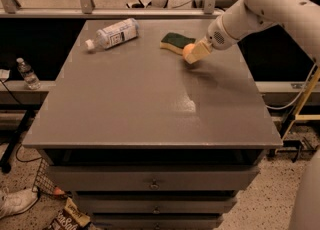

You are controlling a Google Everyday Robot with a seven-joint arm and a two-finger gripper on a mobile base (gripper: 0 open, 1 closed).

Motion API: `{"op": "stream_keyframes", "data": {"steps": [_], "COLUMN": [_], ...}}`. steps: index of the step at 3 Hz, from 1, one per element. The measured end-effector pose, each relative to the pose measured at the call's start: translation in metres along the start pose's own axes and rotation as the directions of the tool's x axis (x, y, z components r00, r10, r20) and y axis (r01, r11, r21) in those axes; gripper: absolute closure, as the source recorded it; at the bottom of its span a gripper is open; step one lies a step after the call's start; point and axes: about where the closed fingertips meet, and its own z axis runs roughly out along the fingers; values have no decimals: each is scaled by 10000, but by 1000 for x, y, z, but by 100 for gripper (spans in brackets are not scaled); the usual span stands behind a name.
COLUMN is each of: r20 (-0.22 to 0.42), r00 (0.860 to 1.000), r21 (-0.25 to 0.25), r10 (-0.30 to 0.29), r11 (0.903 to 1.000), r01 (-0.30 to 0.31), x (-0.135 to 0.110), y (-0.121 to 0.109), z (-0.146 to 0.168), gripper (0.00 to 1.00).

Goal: Move orange near sponge

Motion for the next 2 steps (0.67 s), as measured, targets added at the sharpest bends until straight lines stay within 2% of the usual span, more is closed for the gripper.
{"op": "stream_keyframes", "data": {"steps": [1, 2], "r20": [96, 306], "r00": [9999, 9995], "r21": [-110, -511], "r10": [110, -95], "r11": [9999, 9986], "r01": [-109, 110], "x": [1, -15], "y": [0, -1], "z": [6, 21], "gripper": [100, 100]}}
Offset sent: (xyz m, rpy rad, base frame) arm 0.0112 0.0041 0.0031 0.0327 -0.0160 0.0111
